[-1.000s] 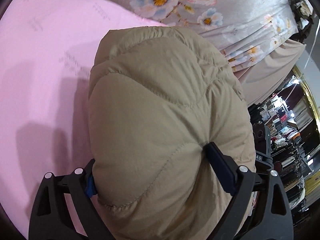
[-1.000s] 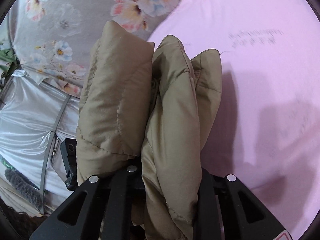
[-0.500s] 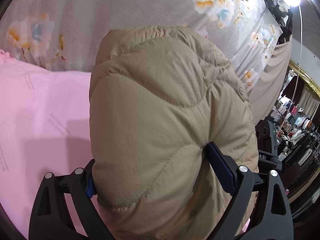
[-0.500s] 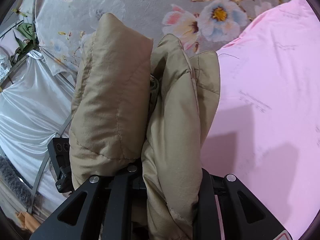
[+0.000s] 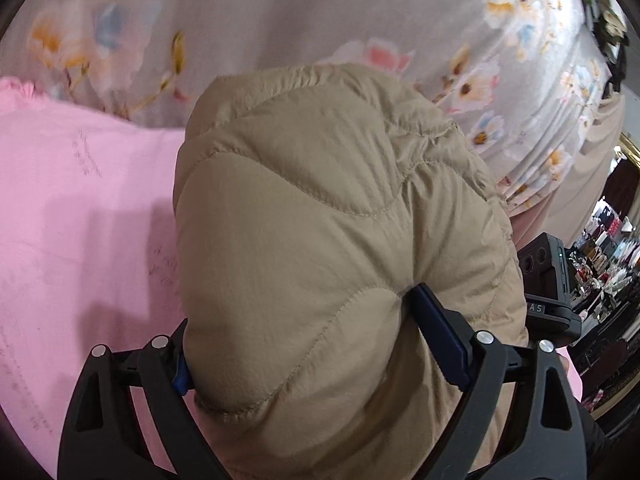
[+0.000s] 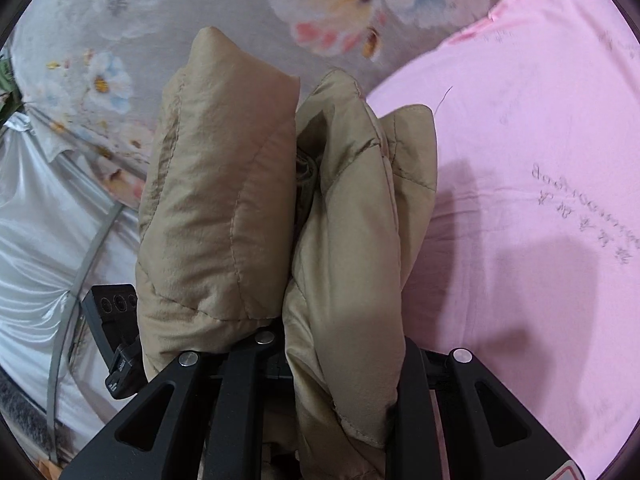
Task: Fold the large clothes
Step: 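Lift the jacket bundle with both tools and flip it over, then lower the jacket bundle onto the pink sheet with both tools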
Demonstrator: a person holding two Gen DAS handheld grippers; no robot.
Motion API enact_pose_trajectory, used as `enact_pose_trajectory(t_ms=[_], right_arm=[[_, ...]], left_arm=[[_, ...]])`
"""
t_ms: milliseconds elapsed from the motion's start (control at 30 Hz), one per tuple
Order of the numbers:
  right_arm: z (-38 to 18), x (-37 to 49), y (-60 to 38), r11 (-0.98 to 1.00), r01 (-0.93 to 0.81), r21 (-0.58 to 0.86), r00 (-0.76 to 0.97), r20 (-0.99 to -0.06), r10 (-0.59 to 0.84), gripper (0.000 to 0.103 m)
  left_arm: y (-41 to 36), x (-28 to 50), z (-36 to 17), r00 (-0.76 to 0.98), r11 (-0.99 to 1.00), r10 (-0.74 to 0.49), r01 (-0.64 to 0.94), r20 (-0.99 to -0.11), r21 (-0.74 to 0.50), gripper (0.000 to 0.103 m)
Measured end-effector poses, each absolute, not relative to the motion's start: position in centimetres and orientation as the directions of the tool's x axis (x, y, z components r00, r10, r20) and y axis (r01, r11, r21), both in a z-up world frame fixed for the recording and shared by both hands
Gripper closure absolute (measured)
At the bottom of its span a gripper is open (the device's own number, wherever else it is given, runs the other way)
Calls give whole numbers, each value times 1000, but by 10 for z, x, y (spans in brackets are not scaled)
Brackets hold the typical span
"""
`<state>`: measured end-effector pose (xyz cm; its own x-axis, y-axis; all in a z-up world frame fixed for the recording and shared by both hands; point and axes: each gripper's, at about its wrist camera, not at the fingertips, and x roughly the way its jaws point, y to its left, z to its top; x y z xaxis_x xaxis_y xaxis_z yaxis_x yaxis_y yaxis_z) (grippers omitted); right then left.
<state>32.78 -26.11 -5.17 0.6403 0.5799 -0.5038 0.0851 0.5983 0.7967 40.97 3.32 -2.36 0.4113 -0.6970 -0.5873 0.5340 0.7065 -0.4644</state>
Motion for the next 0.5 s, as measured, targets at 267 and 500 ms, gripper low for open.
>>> enact_pose_trajectory(t_ms=[267, 500], right_arm=[[-99, 344, -268, 546, 158, 823, 648, -504, 571, 72], [-72, 310, -290, 608, 178, 773, 680, -544, 491, 62]], left_arm=[[52, 440, -74, 392, 703, -709, 449, -586, -551, 15], [71, 413, -47, 522, 812, -578, 445, -628, -377, 14]])
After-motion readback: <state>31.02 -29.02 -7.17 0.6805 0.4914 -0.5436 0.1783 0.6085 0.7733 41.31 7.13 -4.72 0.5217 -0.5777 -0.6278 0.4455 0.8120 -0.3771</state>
